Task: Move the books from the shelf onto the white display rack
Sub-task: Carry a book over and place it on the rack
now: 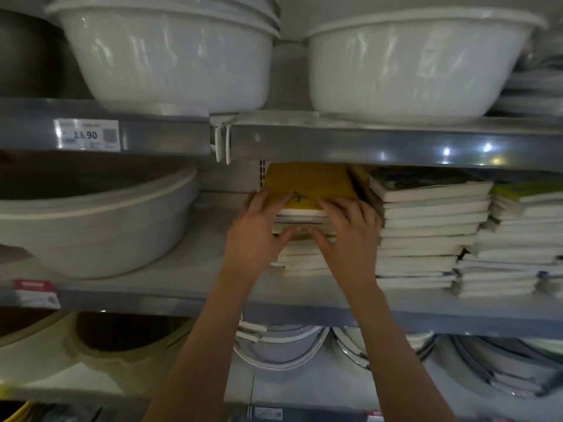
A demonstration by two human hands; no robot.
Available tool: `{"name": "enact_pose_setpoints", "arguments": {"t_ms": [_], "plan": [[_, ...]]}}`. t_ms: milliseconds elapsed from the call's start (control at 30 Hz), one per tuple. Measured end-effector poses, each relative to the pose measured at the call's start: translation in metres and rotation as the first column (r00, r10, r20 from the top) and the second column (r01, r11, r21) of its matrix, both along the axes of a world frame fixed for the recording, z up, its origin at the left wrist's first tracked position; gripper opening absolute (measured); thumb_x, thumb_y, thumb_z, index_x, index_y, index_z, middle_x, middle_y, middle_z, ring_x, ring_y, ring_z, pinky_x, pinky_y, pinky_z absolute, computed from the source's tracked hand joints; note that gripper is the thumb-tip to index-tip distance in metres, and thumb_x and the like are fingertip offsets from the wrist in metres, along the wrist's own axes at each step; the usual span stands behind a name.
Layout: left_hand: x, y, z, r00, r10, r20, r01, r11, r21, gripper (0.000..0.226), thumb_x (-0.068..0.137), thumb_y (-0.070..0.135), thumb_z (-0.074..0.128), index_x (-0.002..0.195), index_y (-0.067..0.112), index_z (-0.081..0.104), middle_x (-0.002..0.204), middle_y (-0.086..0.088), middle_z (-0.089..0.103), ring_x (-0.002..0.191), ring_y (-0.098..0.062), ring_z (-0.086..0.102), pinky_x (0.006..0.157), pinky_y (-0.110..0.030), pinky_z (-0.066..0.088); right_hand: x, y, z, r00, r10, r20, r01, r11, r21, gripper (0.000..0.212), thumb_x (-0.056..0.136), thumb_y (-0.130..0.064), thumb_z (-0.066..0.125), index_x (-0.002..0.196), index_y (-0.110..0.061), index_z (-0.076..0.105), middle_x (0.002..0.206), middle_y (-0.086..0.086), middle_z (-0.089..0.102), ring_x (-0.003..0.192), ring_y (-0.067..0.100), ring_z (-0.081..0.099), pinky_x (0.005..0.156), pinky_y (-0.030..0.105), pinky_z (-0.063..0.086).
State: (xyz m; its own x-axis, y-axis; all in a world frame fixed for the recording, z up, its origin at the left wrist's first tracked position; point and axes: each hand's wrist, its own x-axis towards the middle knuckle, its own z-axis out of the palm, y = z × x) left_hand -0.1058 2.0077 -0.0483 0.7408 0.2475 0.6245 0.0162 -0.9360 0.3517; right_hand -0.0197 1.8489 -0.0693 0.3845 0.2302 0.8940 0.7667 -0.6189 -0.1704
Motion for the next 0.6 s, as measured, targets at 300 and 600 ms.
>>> {"name": "enact_pose_setpoints", "arguments": {"t_ms": [300,600], "plan": [[0.001,-0.001,-0.009,0.996,-0.041,0.075,0.045,0.998,-0.053,0.048,0.093,0.025,0.067,0.139,0.024,0.058,0.148,-0.012,0.048,0.117,-0.032,0.063,0.085,-0.048,0.055,-0.013,0.002,0.003,0.998,-0.012,-0.06,0.014,0.999,0.033,0.038,0.074,-0.011,0.083,0.11,-0.02,0.074,0.109,0.004,0.068,0.104,0.033,0.055,0.08,0.046,0.051],[-0.024,-0.004,-0.012,0.976,-0.137,0.171,0.151,0.986,-0.071,0.053,0.086,0.028,0.075,0.136,0.019,0.06,0.143,-0.014,0.052,0.121,-0.029,0.059,0.094,-0.042,0.052,-0.033,-0.009,-0.004,1.0,-0.023,0.018,0.021,0.996,0.087,0.031,0.09,-0.038,0.058,0.113,-0.025,0.072,0.111,-0.002,0.066,0.105,0.023,0.048,0.076,0.045,0.05]]}}
